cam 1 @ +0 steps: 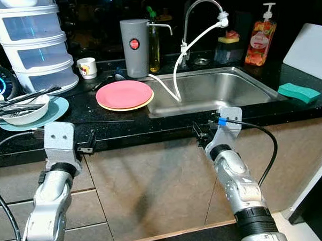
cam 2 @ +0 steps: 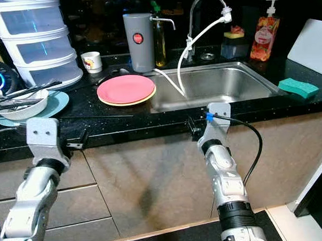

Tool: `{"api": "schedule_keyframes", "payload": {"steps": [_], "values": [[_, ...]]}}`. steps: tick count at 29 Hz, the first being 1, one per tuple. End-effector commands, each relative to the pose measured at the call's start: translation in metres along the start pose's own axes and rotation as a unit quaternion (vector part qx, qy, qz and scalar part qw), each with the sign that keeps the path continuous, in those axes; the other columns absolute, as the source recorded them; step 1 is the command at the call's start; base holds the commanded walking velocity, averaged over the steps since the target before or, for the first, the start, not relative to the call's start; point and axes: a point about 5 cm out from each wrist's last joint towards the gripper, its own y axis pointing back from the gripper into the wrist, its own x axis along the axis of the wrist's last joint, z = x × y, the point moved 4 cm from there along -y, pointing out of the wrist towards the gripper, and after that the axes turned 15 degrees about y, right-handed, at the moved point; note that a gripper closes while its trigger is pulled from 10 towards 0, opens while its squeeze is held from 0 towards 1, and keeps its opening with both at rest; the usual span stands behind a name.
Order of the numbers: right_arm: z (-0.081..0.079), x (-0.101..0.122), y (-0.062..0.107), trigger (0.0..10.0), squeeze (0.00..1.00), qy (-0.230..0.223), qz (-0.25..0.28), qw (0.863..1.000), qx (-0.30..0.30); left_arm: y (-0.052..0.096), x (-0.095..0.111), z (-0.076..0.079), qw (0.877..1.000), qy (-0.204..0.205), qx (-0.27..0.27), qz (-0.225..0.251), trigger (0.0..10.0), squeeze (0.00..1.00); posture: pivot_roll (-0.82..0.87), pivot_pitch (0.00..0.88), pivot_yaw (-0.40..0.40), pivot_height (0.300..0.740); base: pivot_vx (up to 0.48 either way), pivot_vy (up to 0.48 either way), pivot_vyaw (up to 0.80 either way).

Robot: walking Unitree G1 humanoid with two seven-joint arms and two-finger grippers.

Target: Kitchen organization

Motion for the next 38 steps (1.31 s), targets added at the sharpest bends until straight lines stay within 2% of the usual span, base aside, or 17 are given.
{"api": "schedule_keyframes", "payload": {"steps": [1, 4, 10, 38], "values": [[-0.005, 0.008, -0.004, 10.0, 0.0, -0.013, 0.005, 1.0, 0.011, -0.002, 0.009, -0.004, 1.0, -0.018, 0.003, 0.006, 10.0, 0.0, 0.06, 0.0, -0.002, 0.74, 0.0, 0.0, 0.0], [-0.009, 0.01, -0.005, 10.0, 0.0, -0.018, 0.005, 1.0, 0.021, -0.001, 0.009, -0.007, 1.0, -0.03, 0.007, 0.0, 10.0, 0.0, 0.06, 0.0, -0.002, 0.74, 0.0, 0.0, 0.0], [-0.012, 0.01, -0.005, 10.0, 0.0, -0.02, 0.0, 0.999, 0.025, 0.0, 0.01, -0.006, 1.0, -0.029, 0.005, -0.002, 10.0, 0.0, 0.06, 0.0, -0.003, 0.74, 0.044, 0.0, 0.0], [-0.019, 0.012, -0.007, 10.0, 0.0, -0.025, -0.006, 0.999, 0.037, 0.001, 0.013, -0.004, 1.0, -0.022, 0.003, -0.003, 10.0, 0.0, 0.06, 0.0, -0.01, 0.74, 0.363, 0.0, 0.0]]}}
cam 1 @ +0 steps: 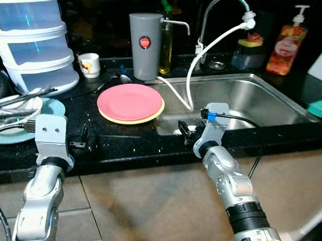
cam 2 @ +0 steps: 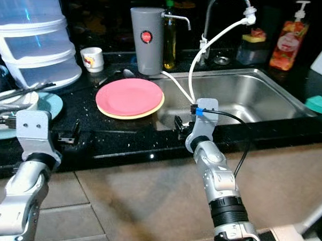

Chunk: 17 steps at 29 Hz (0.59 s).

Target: Kitchen organization

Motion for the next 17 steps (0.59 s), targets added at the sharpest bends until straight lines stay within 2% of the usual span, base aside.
{"api": "schedule_keyframes", "payload": {"steps": [1, 12, 17], "values": [[0.0012, 0.0009, 0.0, 10.0, 0.0, -0.003, -0.002, 1.0, -0.002, 0.0025, -0.0044, 0.0005, 1.0, -0.004, -0.002, -0.011, 10.0, 0.0, 0.06, 0.0, -0.01, 0.74, 0.371, 0.0, 0.0], [-0.0004, -0.0009, -0.0004, 10.0, 0.0, -0.007, -0.004, 1.0, -0.001, 0.0025, -0.0021, 0.0043, 1.0, -0.007, -0.009, -0.01, 10.0, 0.0, 0.07, 0.0, -0.009, 0.74, 0.348, 0.0, 0.0], [0.0018, -0.0002, -0.0003, 10.0, 0.0, -0.005, -0.003, 1.0, -0.002, 0.0027, 0.0005, 0.0091, 1.0, -0.004, -0.012, -0.006, 10.0, 0.0, 0.07, 0.0, -0.011, 0.74, 0.0, 0.0, 0.0]]}}
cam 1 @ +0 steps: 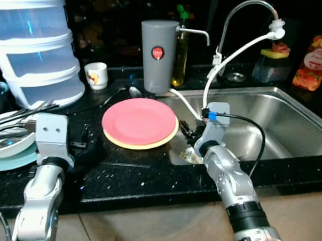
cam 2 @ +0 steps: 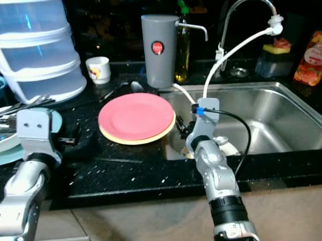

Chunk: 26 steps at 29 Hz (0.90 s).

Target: Kitchen organization

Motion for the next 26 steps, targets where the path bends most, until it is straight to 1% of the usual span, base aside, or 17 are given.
{"api": "schedule_keyframes", "payload": {"steps": [1, 5, 11, 20, 21, 24, 26], "values": [[-0.004, -0.0017, -0.0003, 10.0, 0.0, -0.005, -0.004, 1.0, 0.006, 0.0015, -0.0028, -0.0006, 1.0, -0.002, 0.004, -0.009, 10.0, 0.0, 0.07, 0.0, -0.011, 0.74, 0.0, 0.0, 0.0], [-0.0014, 0.0003, -0.0012, 10.0, 0.0, -0.003, -0.002, 1.0, 0.006, 0.001, -0.0021, 0.0037, 1.0, 0.0, 0.0, -0.009, 10.0, 0.0, 0.06, 0.0, -0.012, 0.74, 0.0, 0.0, 0.0], [-0.0029, 0.0017, -0.0025, 10.0, 0.0, -0.008, 0.0, 1.0, 0.014, -0.0003, 0.0, 0.0071, 1.0, 0.014, 0.002, -0.005, 10.0, 0.0, 0.06, 0.0, -0.013, 0.74, 0.0, 0.0, 0.0], [-0.0065, 0.001, -0.0033, 10.0, 0.0, 0.002, -0.003, 1.0, 0.024, -0.0018, -0.0003, 0.0049, 1.0, 0.008, 0.009, -0.012, 10.0, 0.0, 0.06, 0.0, -0.017, 0.74, 0.0, 0.0, 0.0], [-0.0067, 0.0011, -0.0035, 10.0, 0.0, 0.011, -0.005, 1.0, 0.026, -0.002, 0.0001, 0.0045, 1.0, 0.007, 0.009, -0.012, 10.0, 0.0, 0.07, 0.0, -0.02, 0.74, 0.0, 0.0, 0.8], [-0.0079, -0.0004, -0.0037, 10.0, 0.0, 0.012, -0.009, 0.999, 0.029, -0.0021, 0.0007, 0.0037, 1.0, 0.006, 0.01, -0.012, 10.0, 0.0, 0.07, 0.0, -0.019, 0.74, 0.0, 0.0, 0.8], [-0.007, -0.0014, -0.0034, 10.0, 0.0, -0.014, -0.008, 1.0, 0.023, -0.0022, 0.0007, 0.0036, 1.0, 0.007, 0.01, -0.013, 10.0, 0.0, 0.07, 0.0, -0.018, 0.74, 0.0, 0.0, 0.31]]}}
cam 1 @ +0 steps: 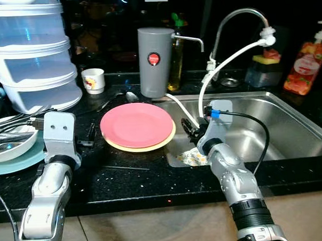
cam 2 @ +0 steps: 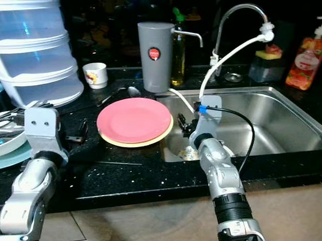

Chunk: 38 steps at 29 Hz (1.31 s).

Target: Kitchen organization

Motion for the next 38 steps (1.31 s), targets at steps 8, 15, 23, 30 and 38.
{"api": "schedule_keyframes", "payload": {"steps": [8, 15, 23, 30, 38], "values": [[-0.001, -0.006, -0.001, 10.0, 0.0, -0.009, -0.014, 1.0, -0.001, -0.002, 0.003, 0.001, 1.0, -0.022, -0.006, -0.008, 10.0, 0.0, 0.07, 0.0, -0.014, 0.74, 0.0, 0.0, 0.0], [-0.001, -0.006, -0.001, 10.0, 0.0, -0.01, -0.014, 1.0, -0.004, -0.003, 0.003, -0.003, 1.0, -0.015, 0.009, -0.009, 10.0, 0.0, 0.07, 0.0, -0.011, 0.74, 0.0, -0.266, 0.0], [-0.002, -0.005, -0.001, 10.0, 0.0, -0.01, -0.013, 1.0, -0.003, -0.003, 0.003, -0.008, 1.0, 0.009, 0.022, -0.008, 10.0, 0.0, 0.07, 0.0, -0.015, 0.74, 0.0, -0.18, 0.0], [-0.005, -0.003, -0.001, 10.0, 0.0, -0.011, -0.01, 1.0, 0.0, -0.003, 0.005, -0.009, 1.0, 0.012, 0.026, -0.005, 10.0, 0.0, 0.07, 0.0, -0.017, 0.74, 0.0, 0.0, 0.0], [-0.006, -0.001, -0.002, 10.0, 0.0, -0.012, -0.007, 1.0, 0.003, -0.003, 0.006, -0.011, 0.999, 0.029, 0.029, -0.005, 10.0, 0.0, 0.07, 0.0, -0.017, 0.74, 0.0, 0.0, 0.0]]}}
